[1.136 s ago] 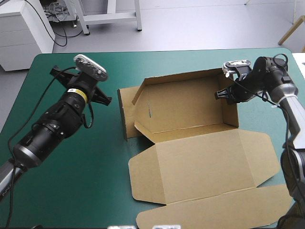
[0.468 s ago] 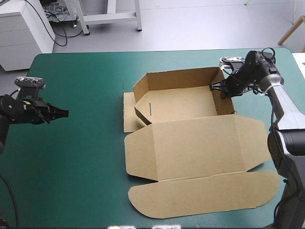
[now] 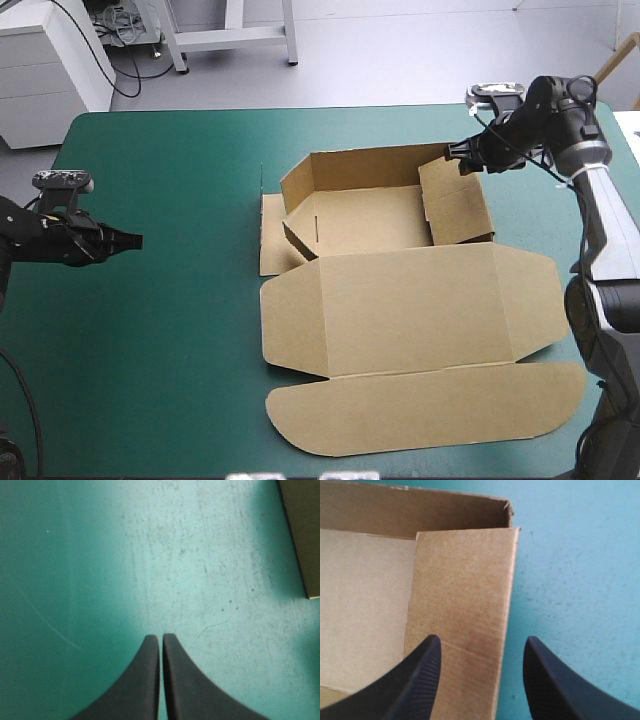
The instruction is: Fold the box
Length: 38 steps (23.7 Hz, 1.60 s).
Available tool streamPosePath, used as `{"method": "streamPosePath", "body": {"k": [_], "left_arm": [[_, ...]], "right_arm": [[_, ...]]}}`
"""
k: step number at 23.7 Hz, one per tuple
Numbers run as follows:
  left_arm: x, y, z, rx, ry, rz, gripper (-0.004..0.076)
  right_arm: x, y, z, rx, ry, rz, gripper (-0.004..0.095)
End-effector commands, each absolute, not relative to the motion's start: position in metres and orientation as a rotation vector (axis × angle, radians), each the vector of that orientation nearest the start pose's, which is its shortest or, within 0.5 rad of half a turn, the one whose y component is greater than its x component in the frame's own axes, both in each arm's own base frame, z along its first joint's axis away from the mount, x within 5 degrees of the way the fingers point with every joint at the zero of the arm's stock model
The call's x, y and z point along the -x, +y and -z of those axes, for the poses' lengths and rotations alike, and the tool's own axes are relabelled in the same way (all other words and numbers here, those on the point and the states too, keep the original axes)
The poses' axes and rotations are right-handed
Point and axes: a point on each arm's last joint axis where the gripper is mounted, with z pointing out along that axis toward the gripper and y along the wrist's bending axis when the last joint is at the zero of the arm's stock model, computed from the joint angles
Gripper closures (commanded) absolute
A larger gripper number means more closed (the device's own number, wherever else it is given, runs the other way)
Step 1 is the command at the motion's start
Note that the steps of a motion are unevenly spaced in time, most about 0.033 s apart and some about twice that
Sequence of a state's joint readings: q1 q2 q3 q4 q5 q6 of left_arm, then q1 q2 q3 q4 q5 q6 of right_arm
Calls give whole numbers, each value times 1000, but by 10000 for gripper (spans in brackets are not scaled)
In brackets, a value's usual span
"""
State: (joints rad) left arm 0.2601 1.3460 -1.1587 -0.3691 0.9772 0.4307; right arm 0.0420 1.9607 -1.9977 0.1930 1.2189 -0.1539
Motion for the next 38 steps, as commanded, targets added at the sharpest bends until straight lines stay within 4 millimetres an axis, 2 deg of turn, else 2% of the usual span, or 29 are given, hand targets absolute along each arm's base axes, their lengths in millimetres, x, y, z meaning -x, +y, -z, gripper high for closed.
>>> {"method": "streamPosePath", "body": {"k": [1, 4, 7, 9, 12, 16, 21, 30, 31, 33, 35, 38], "left_arm": [[-268, 41, -347, -38, 2467, 220, 720], [-268, 40, -347, -28, 2459, 244, 720], [-267, 39, -347, -28, 2466, 264, 720], [-267, 38, -346, -17, 2477, 275, 720], [-265, 37, -346, -30, 2490, 283, 720], [-265, 37, -345, -33, 2500, 293, 722], [-264, 36, -345, -37, 2511, 300, 722], [-264, 36, -345, -38, 2511, 300, 724], [-264, 36, -345, -38, 2511, 300, 727], [-264, 36, -345, -38, 2511, 300, 731], [-264, 36, -345, -38, 2511, 300, 734], [-264, 36, -345, -38, 2511, 300, 734]], "right_arm": [[-394, 26, -416, 229, 2441, -132, 432], [-381, 26, -432, 229, 2398, -127, 434], [-381, 28, -430, 228, 2405, -169, 458], [-386, 29, -415, 227, 2450, -181, 474], [-404, 30, -367, 222, 2590, -209, 517], [-425, 32, -327, 214, 2688, -240, 521], [-435, 32, -308, 212, 2707, -240, 522], [-441, 33, -296, 210, 2734, -243, 536], [-441, 33, -296, 211, 2735, -243, 567], [-440, 33, -296, 212, 2741, -244, 693], [-439, 33, -295, 235, 2748, -242, 924], [-439, 32, -295, 241, 2756, -237, 913]]}}
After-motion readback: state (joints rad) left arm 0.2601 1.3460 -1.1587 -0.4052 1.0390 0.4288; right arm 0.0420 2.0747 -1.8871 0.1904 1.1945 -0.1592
